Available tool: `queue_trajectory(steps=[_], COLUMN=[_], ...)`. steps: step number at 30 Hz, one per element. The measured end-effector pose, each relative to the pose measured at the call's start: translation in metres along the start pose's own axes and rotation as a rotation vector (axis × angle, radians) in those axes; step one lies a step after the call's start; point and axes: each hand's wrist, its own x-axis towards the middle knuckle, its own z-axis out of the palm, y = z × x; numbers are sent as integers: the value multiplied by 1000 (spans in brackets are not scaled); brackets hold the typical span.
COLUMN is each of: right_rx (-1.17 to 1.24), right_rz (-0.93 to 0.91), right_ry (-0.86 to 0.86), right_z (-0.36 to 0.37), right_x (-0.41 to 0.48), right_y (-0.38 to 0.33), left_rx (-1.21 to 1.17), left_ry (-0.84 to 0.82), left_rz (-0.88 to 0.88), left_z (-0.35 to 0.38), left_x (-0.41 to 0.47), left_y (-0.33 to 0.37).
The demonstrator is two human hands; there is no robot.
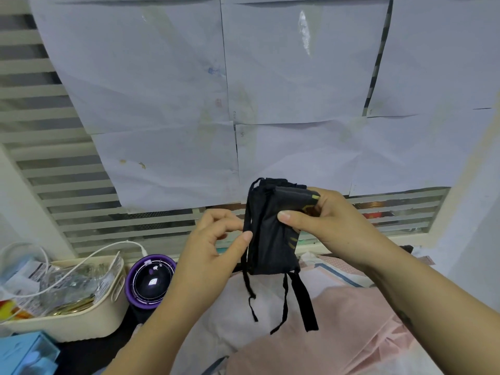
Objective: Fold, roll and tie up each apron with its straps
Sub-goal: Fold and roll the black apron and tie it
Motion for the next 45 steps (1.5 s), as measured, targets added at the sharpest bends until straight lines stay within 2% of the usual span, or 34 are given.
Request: queue_trajectory(steps=[12,17,18,20,23,27,31,37,42,45], right_rx=[-31,-22,-14,-7,8,20,31,5,-5,5], right_rz=[16,1,0,3,-4,-15,-23,6,0,5], right_ry=[-107,-144,-162,-179,-177,-194,-183,-141,-115,-143], right_z=[-7,-8,-7,-6,-5,-2,-1,-3,-2,-3], right_x=[-4,-9,-10,-11,-11,-10,-8,-5,-4,-4], right_y=[-5,-10,-11,-12,-14,-13,-9,4,10,10], left_rx=[-382,-534,-534,-387,-136,-172,6,-18,-187,-170], left_ry=[-31,-278,-300,-280,-169,-36,-76,-352,-325,-319], left_rz=[6,-128,-125,-28,104,71,206,69,-48,-88], left_z=[-12,-20,-21,-21,-18,-10,-10,-12,-10,-10], left_x=[12,19,19,19,16,11,9,6,3,3], left_y=[49,45,46,46,43,40,37,22,16,10])
